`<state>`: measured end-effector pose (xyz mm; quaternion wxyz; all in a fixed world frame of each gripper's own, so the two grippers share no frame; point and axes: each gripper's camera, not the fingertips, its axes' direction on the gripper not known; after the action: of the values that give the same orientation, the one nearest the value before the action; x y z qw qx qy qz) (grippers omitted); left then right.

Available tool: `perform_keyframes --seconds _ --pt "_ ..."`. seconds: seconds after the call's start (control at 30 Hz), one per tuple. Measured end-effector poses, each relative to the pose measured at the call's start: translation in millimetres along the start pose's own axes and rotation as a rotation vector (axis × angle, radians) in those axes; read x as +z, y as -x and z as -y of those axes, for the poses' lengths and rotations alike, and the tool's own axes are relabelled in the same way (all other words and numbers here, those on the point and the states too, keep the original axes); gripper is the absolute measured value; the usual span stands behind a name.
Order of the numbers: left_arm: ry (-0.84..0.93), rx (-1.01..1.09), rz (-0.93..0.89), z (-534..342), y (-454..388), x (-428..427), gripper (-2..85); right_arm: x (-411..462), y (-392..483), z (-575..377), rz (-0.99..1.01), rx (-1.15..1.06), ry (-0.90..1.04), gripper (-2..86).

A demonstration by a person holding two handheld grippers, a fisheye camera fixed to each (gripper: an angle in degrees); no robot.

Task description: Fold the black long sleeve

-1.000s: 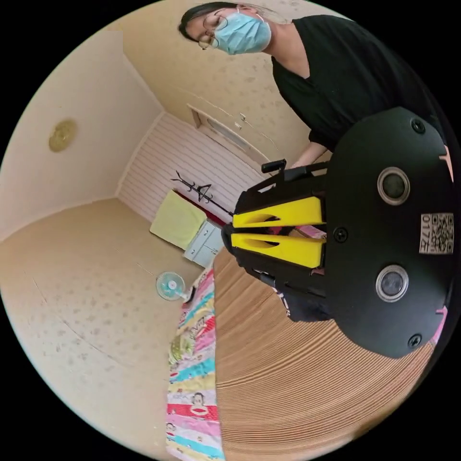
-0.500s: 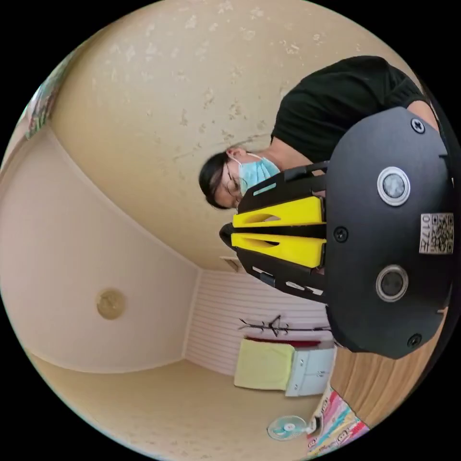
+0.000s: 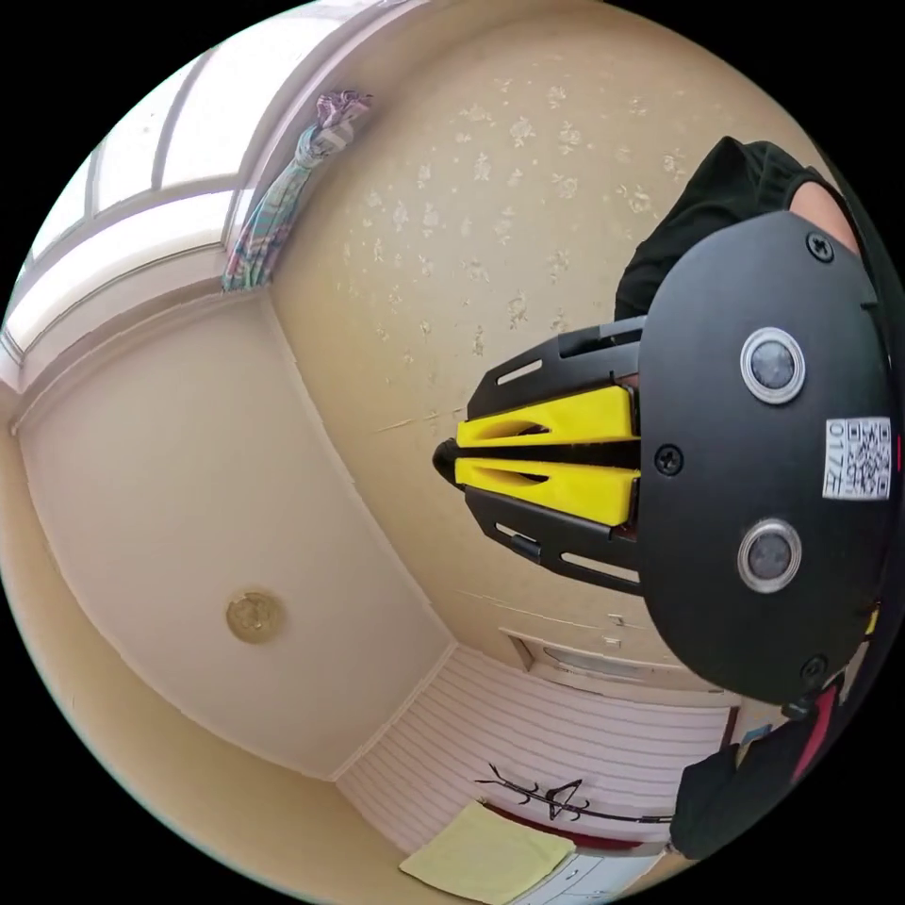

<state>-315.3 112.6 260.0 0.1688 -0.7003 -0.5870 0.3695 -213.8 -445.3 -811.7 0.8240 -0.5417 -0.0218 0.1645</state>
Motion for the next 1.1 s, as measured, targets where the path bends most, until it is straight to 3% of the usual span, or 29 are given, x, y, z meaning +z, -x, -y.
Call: perform_keyframes --seconds 0.17,0.2,0.27,0.4,0.6,0.67,0.77,0.93,1.1 --pt "-0.059 -0.087 -0.029 -14 15 11 -0.6 53 -3 7 -0.031 -0.034 0.116 15.7" --pt "-0.061 -0.091 -0.01 -14 13 12 -0.6 49 -2 9 0.026 -0.061 0.105 7.9" --pt "-0.05 -0.082 0.048 -10 -1 13 -0.6 35 5 11 0.087 -0.114 0.079 3.4" --pt "-0.005 -0.014 0.199 5 -40 5 -0.5 -30 50 13 -0.184 -0.206 -0.118 2.3" --pt "0.108 -0.039 0.9 14 -100 -29 -0.4 -93 175 -5 -0.449 -0.495 -0.45 1.7" --pt "0.098 -0.048 1.219 -1 -113 -41 -0.4 -94 207 -10 -0.452 -0.583 -0.475 1.6" --pt "0.148 -0.07 1.406 -20 -108 -38 -0.4 -72 246 -9 -0.5 -0.686 -0.418 1.5" --pt "0.161 0.189 1.339 -29 -120 11 -0.4 -25 289 -18 -0.662 -0.84 -0.387 1.6" --pt "0.259 0.394 1.195 1 -128 83 -0.3 -16 314 -39 -0.598 -0.898 -0.513 1.8"
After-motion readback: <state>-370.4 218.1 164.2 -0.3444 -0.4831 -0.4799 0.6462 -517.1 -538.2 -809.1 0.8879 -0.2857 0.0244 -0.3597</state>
